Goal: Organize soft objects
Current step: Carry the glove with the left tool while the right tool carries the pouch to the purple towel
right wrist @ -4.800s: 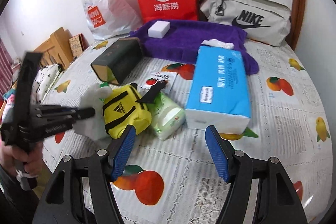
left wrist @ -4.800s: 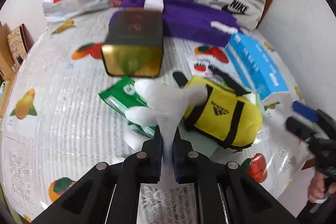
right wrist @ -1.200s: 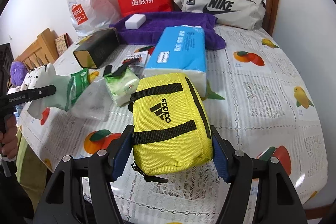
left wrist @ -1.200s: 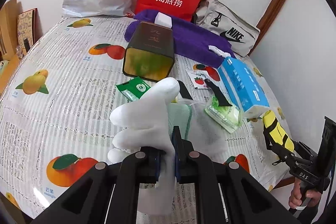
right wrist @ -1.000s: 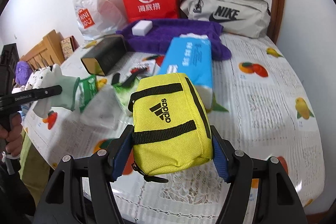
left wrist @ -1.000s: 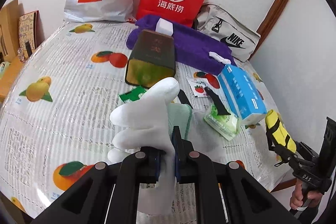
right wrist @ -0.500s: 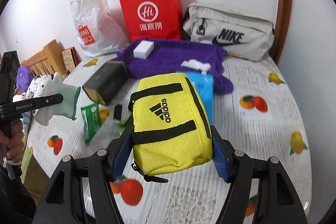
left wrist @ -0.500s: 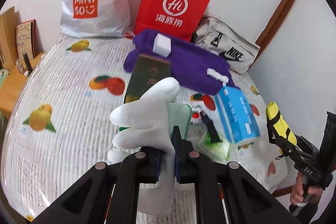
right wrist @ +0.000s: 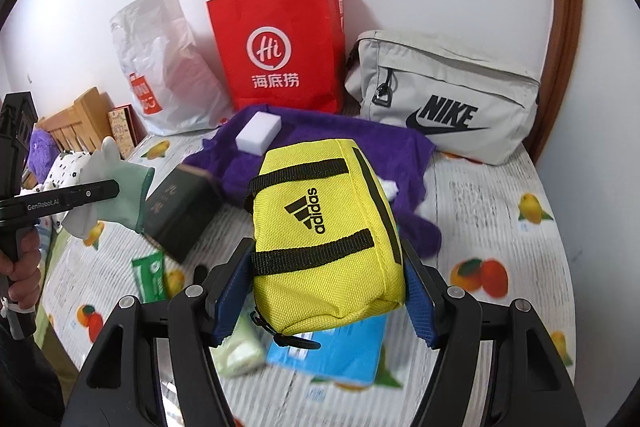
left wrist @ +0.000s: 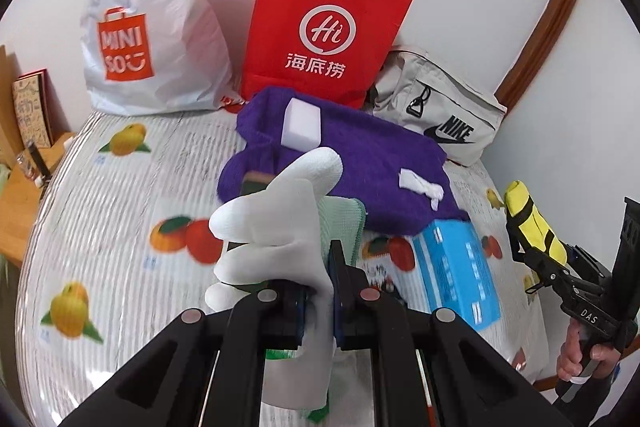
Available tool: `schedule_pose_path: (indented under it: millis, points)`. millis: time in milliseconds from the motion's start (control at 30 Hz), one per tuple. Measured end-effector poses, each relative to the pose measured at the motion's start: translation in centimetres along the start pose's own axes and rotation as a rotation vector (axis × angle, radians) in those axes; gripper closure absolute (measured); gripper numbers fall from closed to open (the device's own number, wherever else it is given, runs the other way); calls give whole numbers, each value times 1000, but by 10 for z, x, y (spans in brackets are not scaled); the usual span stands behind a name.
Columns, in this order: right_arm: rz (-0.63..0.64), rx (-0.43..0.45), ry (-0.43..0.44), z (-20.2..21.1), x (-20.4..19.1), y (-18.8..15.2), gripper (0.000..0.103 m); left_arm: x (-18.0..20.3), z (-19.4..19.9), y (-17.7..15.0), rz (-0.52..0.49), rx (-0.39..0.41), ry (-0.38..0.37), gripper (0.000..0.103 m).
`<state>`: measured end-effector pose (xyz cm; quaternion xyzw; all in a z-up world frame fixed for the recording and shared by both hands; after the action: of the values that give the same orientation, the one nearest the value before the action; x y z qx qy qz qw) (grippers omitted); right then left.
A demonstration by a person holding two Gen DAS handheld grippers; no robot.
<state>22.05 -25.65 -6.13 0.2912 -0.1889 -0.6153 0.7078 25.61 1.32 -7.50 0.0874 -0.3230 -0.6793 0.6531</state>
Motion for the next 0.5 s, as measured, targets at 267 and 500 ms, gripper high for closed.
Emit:
schedule_pose_path:
  millis: [267, 500]
  points:
    - [-5, -18, -20, -41, 18, 33, 35, 5, -31, 38, -11, -19, -9, 93]
    - [-11, -31, -31, -84, 31, 62, 35, 11, -56, 66, -24, -35, -14, 93]
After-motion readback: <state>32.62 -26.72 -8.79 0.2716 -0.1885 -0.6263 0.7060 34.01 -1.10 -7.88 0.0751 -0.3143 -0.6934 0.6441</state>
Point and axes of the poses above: each gripper's, at about its wrist camera, not at the fingertips, and z roughly against the way its jaws point, x to its right, y to its top, the point moved 3 cm from there along -z, roughly the way its jaws point, and after that the axes turned 4 degrees about -x, right-handed, at the moved point
